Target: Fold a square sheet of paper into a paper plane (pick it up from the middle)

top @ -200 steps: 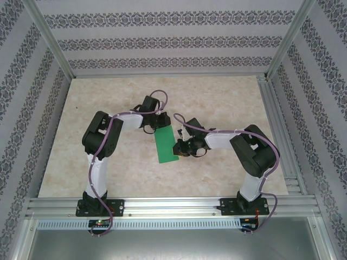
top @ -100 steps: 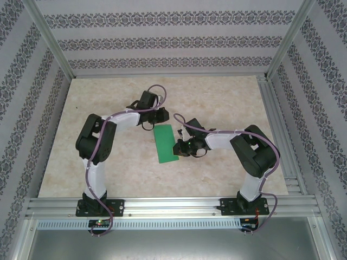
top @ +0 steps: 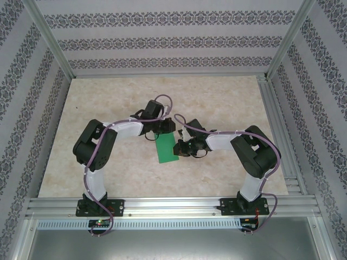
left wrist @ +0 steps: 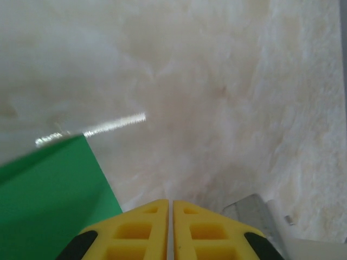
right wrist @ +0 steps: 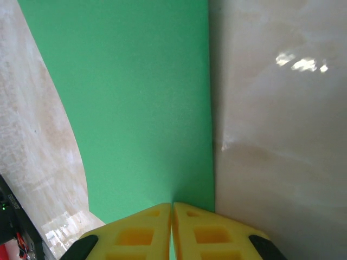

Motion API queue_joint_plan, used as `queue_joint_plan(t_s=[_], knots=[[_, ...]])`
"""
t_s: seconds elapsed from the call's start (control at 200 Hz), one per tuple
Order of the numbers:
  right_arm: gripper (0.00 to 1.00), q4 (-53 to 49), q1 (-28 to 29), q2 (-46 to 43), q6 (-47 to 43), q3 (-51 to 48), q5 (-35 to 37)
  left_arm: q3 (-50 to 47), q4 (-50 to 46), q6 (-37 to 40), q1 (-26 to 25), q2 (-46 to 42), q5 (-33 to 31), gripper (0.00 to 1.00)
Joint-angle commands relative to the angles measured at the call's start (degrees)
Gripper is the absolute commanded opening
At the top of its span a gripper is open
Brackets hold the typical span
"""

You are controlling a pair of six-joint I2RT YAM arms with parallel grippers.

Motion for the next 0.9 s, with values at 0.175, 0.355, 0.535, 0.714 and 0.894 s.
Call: queue_joint_plan(t_s=[0.175, 0.355, 0.535, 0.714, 0.894], knots=[[0.12, -12.04, 0.75, 4.41, -0.27, -4.1, 5.49, 4.42, -4.08, 0.48, -0.43, 5.96, -1.67, 0.11], [0.12, -12.39, 0.72, 4.94, -0.62, -3.96, 5.73, 8.03, -7.99, 2.04, -0.31, 8.68, -5.51, 0.12], [0.12, -12.85, 0.72, 5.29, -1.01, -4.32, 6.41, 10.48, -9.5, 2.34, 0.8, 10.33, -8.92, 0.12], [0.12, -12.79, 0.75, 5.65, -1.1, -4.57, 6.5, 12.28, -9.22, 3.17, 2.66, 11.71, -8.5, 0.12], [0.12, -12.72, 0.7, 5.74, -0.97, -4.75, 6.55, 12.83, -8.17, 3.95, 4.42, 12.84, -7.28, 0.12]])
